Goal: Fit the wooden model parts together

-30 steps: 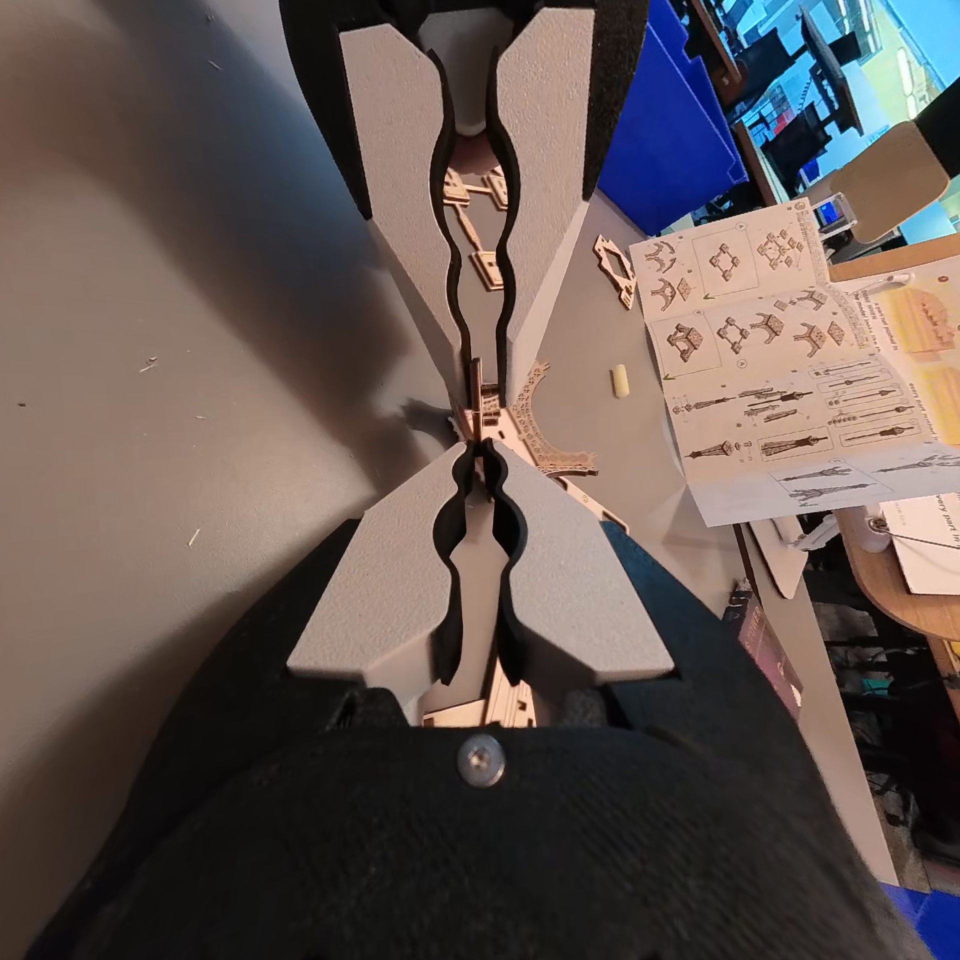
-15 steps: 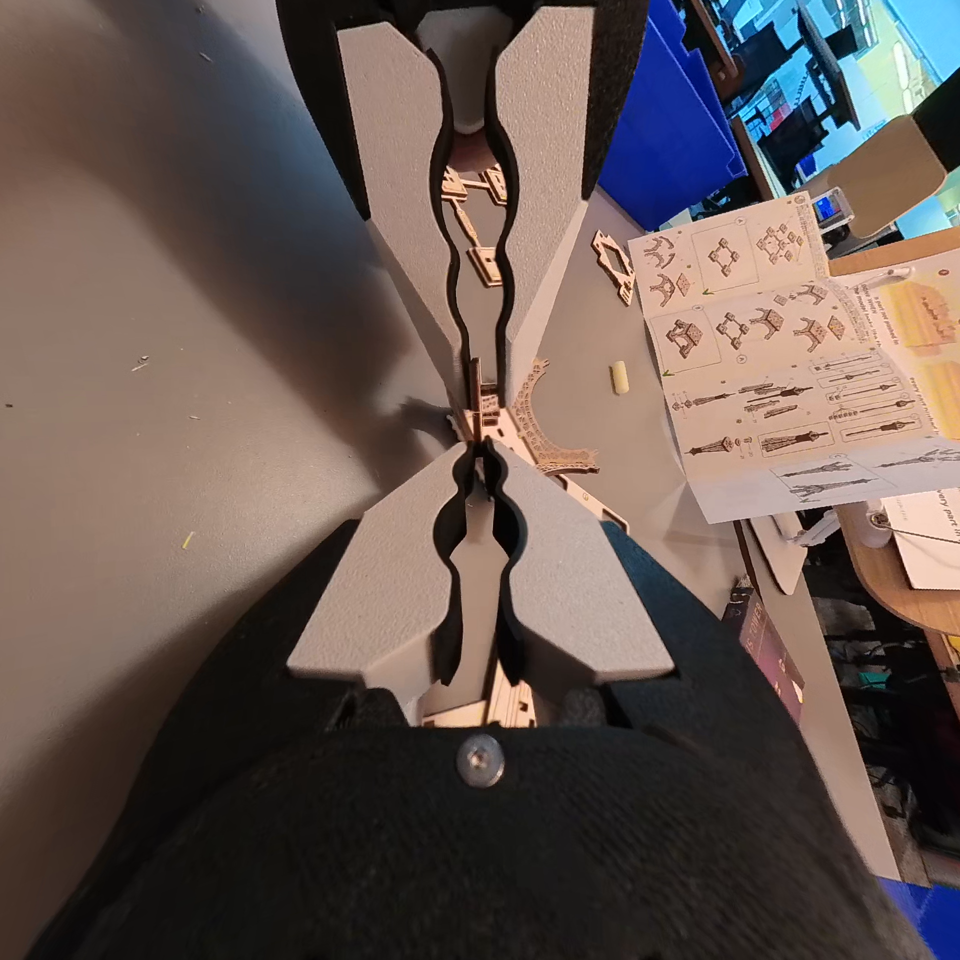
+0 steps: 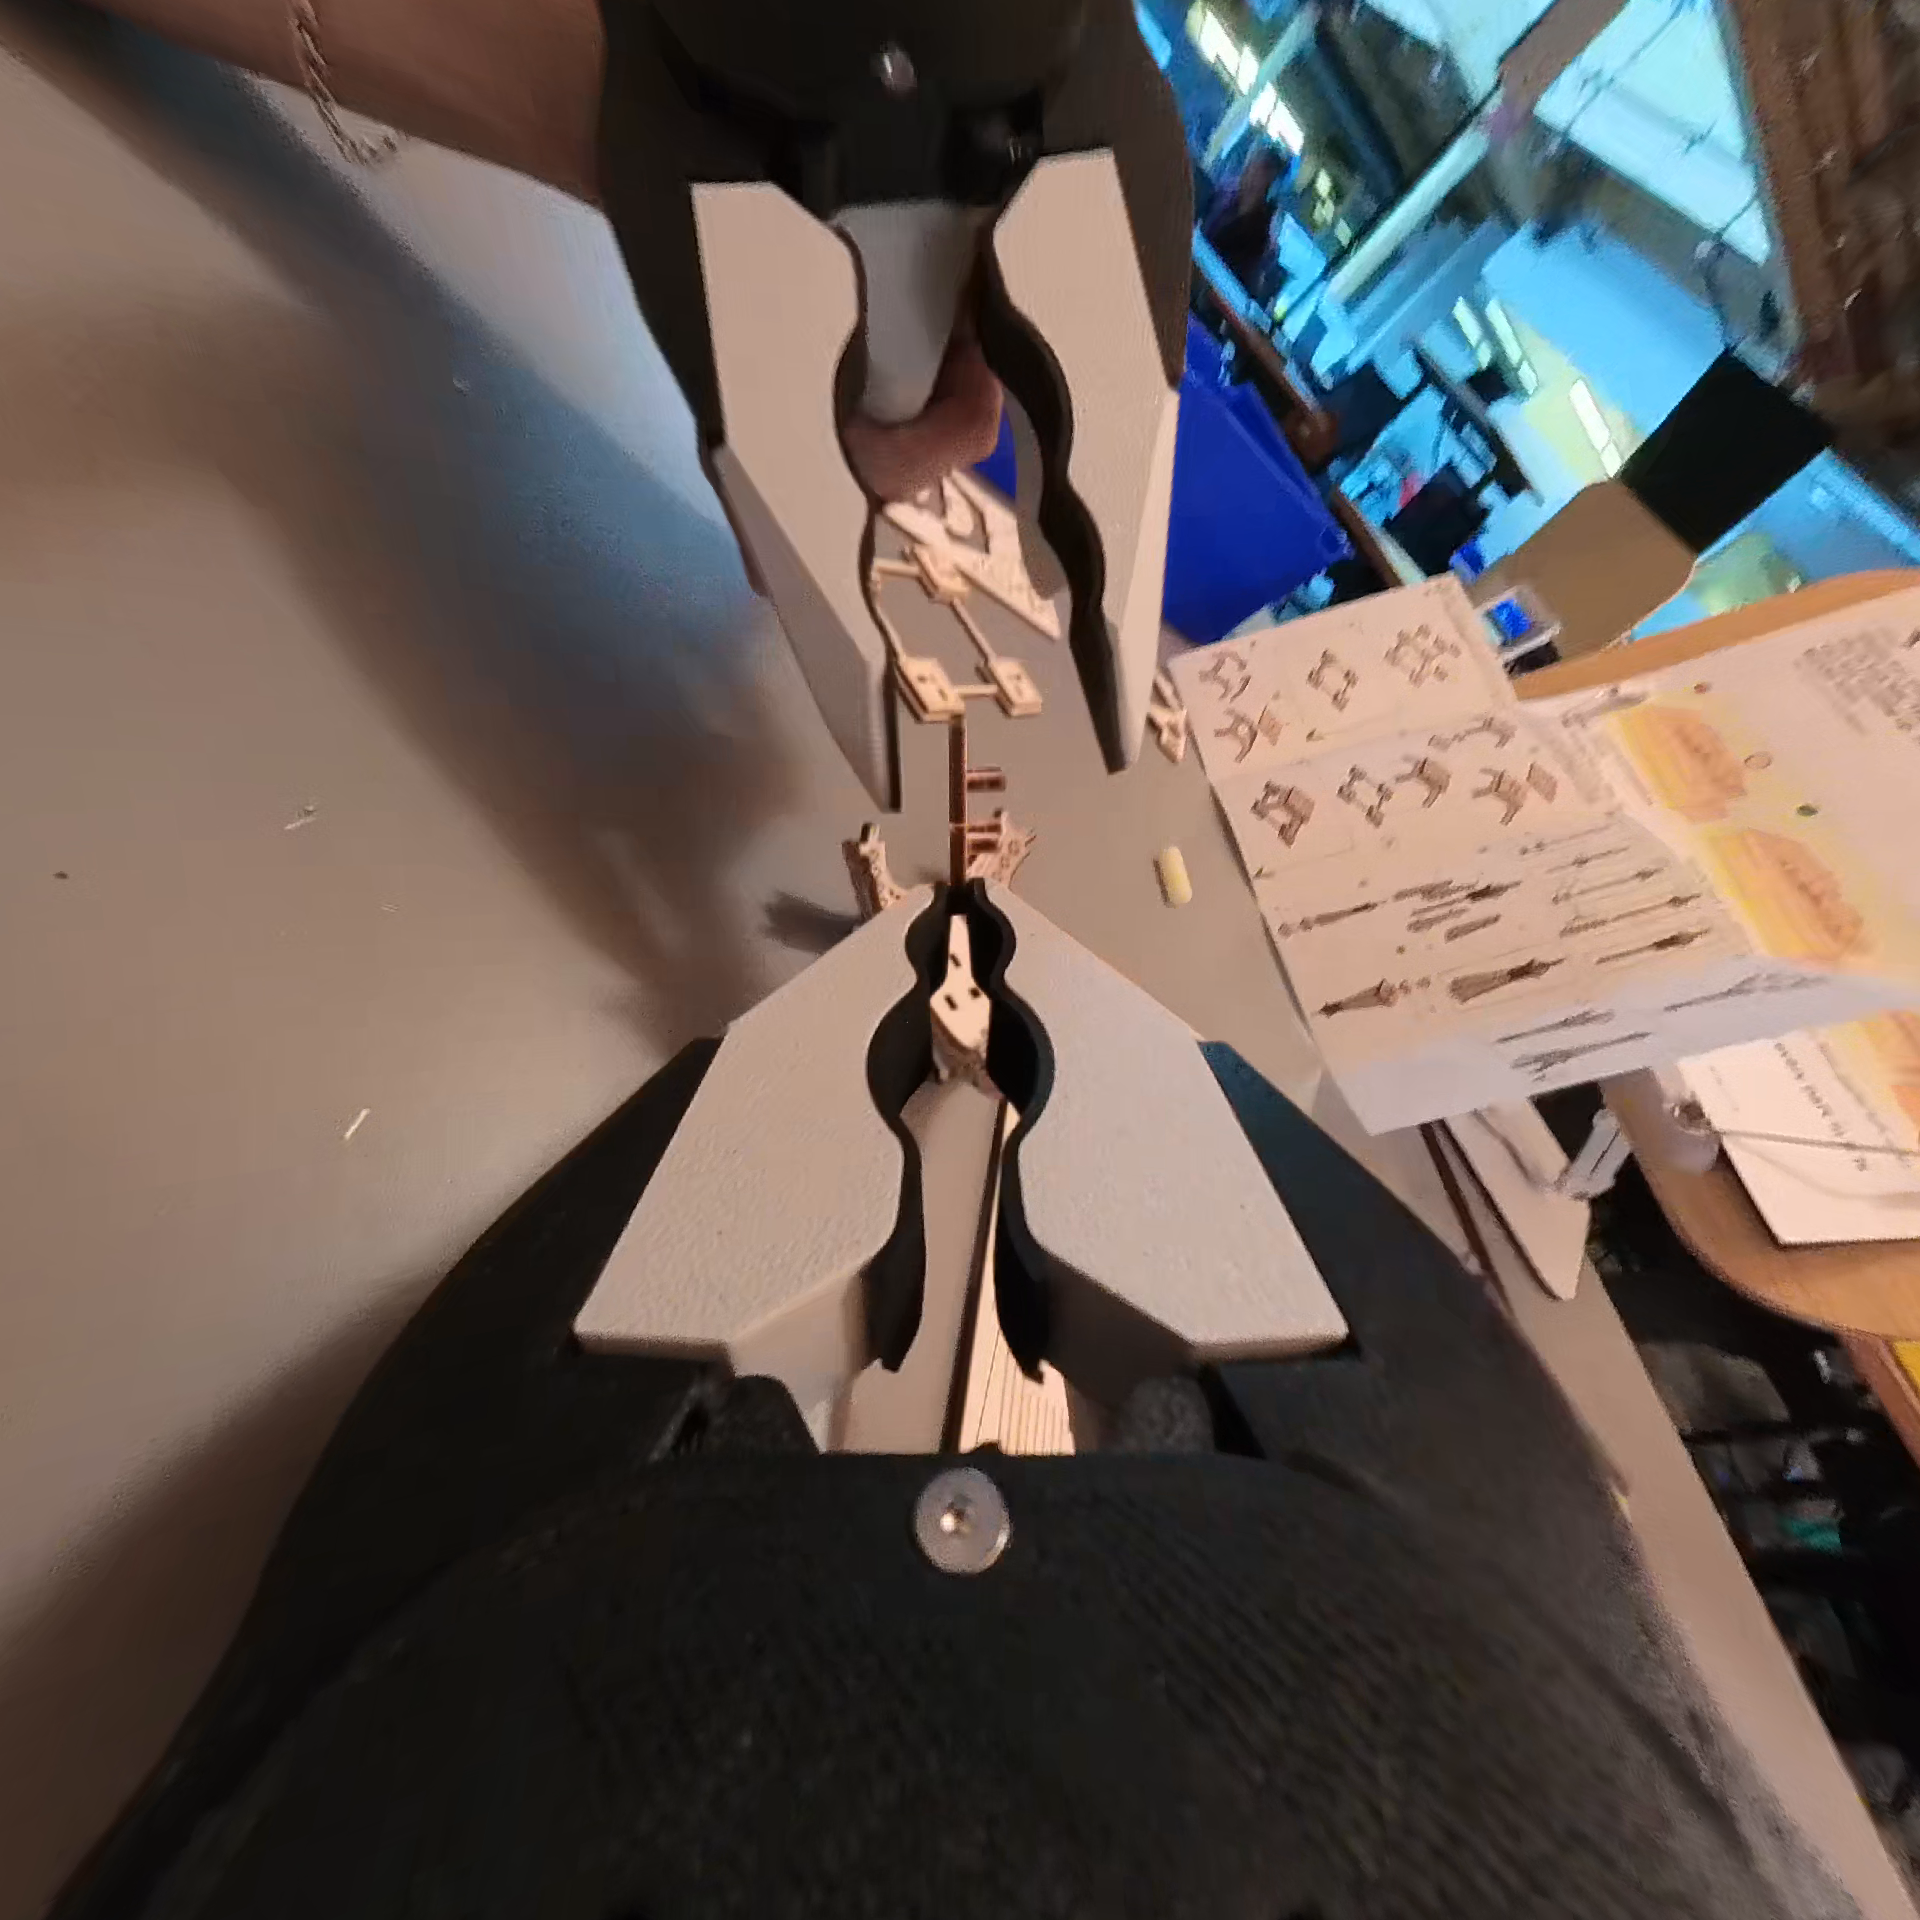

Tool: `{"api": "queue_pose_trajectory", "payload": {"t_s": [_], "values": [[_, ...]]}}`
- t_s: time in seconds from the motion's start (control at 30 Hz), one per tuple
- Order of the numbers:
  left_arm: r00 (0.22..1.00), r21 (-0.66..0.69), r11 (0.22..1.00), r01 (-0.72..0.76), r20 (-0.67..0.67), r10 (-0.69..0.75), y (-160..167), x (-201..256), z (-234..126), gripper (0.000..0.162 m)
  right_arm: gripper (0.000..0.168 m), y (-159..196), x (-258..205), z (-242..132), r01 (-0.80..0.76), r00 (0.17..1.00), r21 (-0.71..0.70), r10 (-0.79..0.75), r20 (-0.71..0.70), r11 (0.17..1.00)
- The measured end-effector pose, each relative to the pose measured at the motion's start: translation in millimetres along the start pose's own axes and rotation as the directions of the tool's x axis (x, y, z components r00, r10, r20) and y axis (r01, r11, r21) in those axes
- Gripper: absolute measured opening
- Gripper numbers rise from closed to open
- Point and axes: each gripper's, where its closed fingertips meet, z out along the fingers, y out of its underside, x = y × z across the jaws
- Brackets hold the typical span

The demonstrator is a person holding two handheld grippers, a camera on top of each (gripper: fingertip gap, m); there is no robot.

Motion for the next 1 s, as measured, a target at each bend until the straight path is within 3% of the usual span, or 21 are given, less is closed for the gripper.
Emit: {"api": "queue_pose_trajectory", "payload": {"t_s": [0.17, 0.3, 0.53, 0.73, 0.87, 1.0], "values": [[0.994, 0.099, 0.99, 0.097, -0.054, -0.092, -8, -2, -11, 0.029, 0.0, -23, -2, -7, 0.011, 1.0, 0.156, -0.011, -0.001, 0.988], [0.997, 0.147, 0.987, 0.062, -0.061, -0.053, -17, -3, -21, 0.011, 0.0, -31, 3, -12, -0.053, 0.998, 0.228, 0.055, 0.0, 0.972], [0.999, 0.194, 0.981, 0.023, -0.041, -0.015, -31, -3, -25, 0.002, 0.0, -38, 9, -17, -0.116, 0.993, 0.295, 0.118, 0.011, 0.949], [0.999, 0.16, 0.987, -0.019, -0.029, 0.024, -30, -3, -24, 0.0, 0.0, -35, 11, -16, -0.096, 0.994, 0.28, 0.106, -0.021, 0.955], [0.998, 0.06, 0.996, -0.066, 0.02, 0.065, -23, -8, -20, 0.0, 0.007, -29, 18, -15, 0.005, 0.991, 0.225, 0.025, -0.13, 0.974], [0.995, -0.014, 0.995, -0.095, 0.037, 0.096, -17, -10, -17, 0.0, 0.008, -36, 21, -16, 0.007, 0.986, 0.23, 0.031, -0.161, 0.973]]}}
